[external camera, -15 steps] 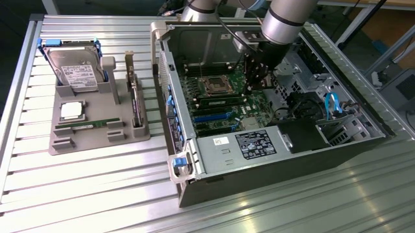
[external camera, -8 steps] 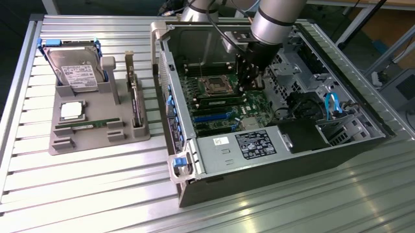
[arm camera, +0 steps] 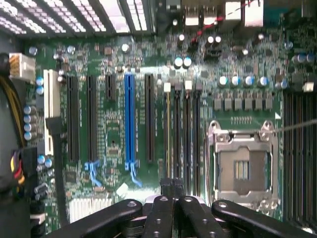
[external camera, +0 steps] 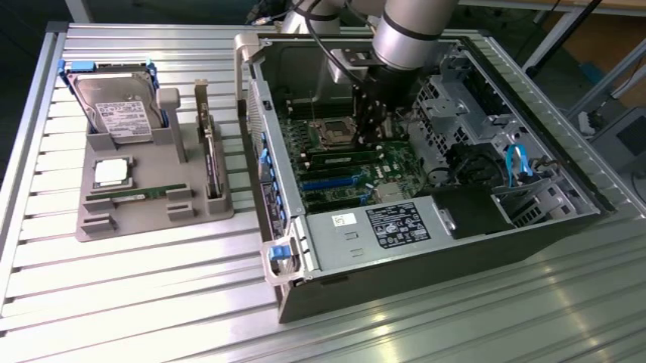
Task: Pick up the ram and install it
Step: 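Press down the ram until it locks into place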
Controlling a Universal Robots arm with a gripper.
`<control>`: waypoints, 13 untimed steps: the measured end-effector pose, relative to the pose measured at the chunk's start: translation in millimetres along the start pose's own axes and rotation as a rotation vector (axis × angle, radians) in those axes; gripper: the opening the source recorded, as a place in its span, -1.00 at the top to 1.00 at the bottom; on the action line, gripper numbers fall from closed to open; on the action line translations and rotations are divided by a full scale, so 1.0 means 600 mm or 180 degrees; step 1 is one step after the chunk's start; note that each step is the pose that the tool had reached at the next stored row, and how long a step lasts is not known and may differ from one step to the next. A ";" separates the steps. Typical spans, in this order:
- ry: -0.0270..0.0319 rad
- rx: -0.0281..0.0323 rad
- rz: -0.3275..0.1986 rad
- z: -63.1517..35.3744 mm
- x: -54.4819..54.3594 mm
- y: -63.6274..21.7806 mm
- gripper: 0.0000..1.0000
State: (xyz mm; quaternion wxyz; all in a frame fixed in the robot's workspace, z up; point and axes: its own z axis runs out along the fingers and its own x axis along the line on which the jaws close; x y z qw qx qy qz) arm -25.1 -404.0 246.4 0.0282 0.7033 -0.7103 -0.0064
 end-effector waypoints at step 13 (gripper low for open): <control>0.0000 0.0000 0.0000 0.003 0.001 0.060 0.80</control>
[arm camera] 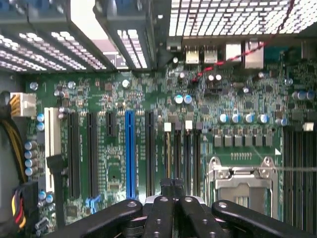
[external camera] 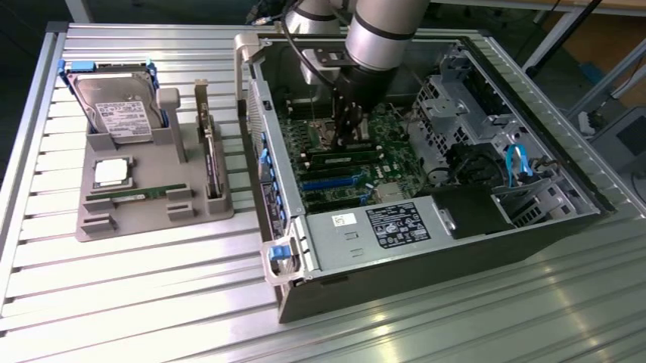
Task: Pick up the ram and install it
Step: 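Press down the ram until it locks into place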
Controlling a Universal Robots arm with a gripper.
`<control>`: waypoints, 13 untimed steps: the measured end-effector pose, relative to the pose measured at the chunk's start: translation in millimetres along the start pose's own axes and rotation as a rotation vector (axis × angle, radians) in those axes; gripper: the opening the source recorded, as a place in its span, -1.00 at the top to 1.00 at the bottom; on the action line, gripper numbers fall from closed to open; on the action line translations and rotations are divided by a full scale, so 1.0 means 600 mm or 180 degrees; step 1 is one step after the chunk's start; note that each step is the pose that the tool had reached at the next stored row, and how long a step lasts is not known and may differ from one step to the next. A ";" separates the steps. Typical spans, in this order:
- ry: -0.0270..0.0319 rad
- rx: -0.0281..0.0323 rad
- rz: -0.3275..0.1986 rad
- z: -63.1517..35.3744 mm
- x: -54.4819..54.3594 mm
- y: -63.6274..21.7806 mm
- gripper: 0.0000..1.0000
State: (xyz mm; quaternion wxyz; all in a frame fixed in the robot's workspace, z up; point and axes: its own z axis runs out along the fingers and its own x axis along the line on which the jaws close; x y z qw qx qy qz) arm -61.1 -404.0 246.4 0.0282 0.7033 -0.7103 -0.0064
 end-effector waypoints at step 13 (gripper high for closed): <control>-0.0001 0.0000 0.0000 0.002 0.000 0.025 0.80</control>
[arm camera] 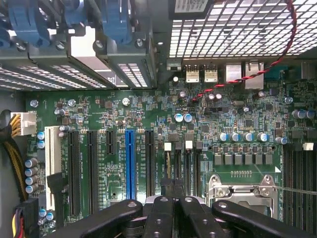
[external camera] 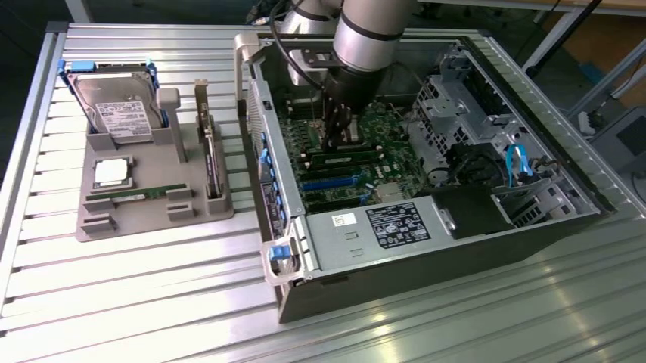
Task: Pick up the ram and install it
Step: 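Press down the ram until it locks into place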
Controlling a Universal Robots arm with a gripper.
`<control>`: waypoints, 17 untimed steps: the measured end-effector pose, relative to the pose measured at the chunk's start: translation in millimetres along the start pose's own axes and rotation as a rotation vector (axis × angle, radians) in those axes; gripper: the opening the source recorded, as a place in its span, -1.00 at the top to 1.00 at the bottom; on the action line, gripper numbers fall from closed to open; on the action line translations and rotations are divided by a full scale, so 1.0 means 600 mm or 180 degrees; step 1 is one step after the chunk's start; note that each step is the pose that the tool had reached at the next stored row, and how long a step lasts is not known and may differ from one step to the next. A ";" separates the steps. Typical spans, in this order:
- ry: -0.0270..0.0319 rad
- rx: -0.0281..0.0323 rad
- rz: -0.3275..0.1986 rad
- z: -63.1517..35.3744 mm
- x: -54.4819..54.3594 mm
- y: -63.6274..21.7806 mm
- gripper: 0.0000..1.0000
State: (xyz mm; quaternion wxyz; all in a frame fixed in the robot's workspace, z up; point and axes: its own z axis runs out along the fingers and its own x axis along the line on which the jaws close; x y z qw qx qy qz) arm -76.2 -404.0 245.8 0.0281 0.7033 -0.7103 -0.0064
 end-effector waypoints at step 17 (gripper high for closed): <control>0.0001 0.0000 0.0000 0.016 0.000 0.000 0.80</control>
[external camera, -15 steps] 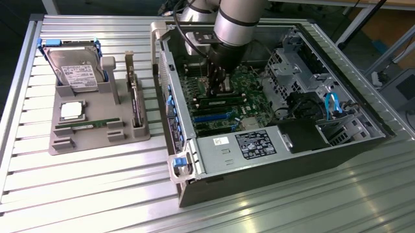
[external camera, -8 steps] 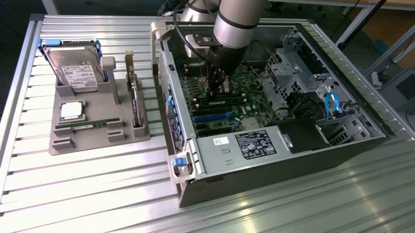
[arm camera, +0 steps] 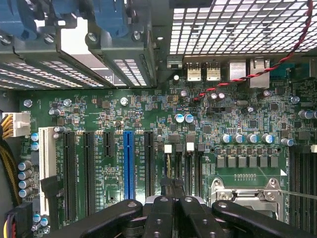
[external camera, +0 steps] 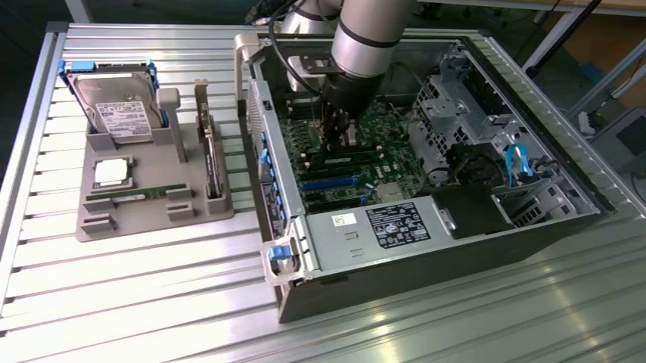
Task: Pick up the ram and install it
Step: 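Press down the ram until it locks into place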
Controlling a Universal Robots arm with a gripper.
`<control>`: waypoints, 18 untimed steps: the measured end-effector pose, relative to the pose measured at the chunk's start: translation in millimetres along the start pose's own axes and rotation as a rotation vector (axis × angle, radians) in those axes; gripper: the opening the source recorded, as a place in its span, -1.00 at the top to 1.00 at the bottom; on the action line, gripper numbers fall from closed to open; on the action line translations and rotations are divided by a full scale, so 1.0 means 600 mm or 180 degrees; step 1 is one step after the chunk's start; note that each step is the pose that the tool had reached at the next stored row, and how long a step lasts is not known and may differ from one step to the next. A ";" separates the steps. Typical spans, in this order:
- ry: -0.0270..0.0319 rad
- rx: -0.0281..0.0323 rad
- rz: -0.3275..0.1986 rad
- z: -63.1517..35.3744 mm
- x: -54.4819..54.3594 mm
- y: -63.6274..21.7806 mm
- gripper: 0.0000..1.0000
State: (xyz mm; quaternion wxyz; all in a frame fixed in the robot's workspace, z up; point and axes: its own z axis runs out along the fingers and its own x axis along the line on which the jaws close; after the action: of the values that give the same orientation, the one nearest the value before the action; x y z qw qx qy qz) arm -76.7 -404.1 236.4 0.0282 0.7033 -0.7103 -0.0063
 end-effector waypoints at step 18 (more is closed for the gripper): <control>0.0000 0.0000 0.0000 0.006 0.001 0.000 0.80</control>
State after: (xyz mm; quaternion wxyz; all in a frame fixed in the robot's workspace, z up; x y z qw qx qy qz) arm -76.7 -404.7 232.5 0.0282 0.7033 -0.7104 -0.0063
